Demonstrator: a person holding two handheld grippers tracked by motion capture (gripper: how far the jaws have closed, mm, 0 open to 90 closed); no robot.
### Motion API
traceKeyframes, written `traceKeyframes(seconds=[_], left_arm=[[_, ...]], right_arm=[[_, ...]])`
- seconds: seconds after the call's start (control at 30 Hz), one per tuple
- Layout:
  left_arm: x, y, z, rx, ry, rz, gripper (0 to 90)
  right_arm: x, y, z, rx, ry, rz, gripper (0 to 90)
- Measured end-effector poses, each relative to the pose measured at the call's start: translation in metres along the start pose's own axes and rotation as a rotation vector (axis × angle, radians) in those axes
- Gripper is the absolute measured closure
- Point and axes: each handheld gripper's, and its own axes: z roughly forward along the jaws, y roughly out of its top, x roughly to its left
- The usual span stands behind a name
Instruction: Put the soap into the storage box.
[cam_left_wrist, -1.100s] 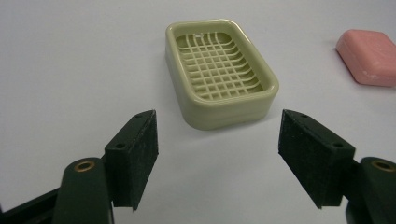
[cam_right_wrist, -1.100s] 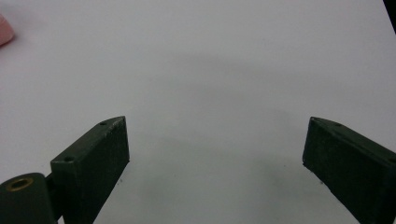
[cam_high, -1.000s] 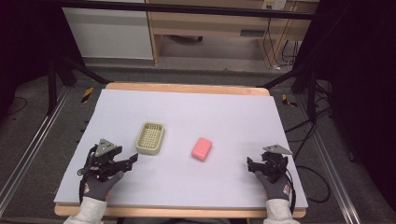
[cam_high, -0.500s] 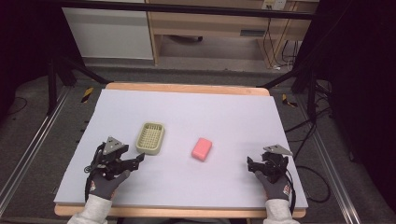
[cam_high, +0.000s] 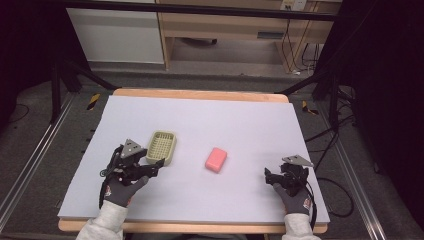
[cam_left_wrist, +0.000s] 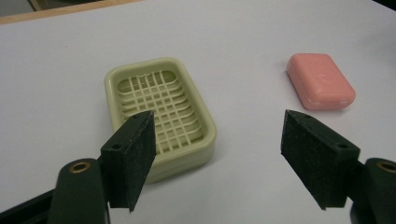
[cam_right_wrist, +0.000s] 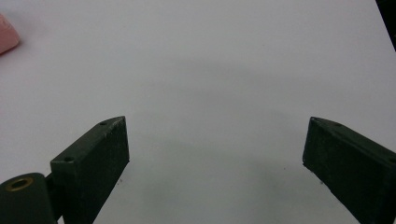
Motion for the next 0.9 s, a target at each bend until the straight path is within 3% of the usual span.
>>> traceKeyframes(seconds=[0.77,0.9], left_arm=[[-0.039,0.027,0.029,0.014,-0.067,0.056,25.6],[-0.046,0.031,0.038,0.035,-0.076,0.070,25.4]], right_arm=[[0.000,0.000,-0.002,-0.024,-0.001,-0.004,8.4],[0.000,0.000,-0.001,-0.021,0.002,-0.006,9.4]])
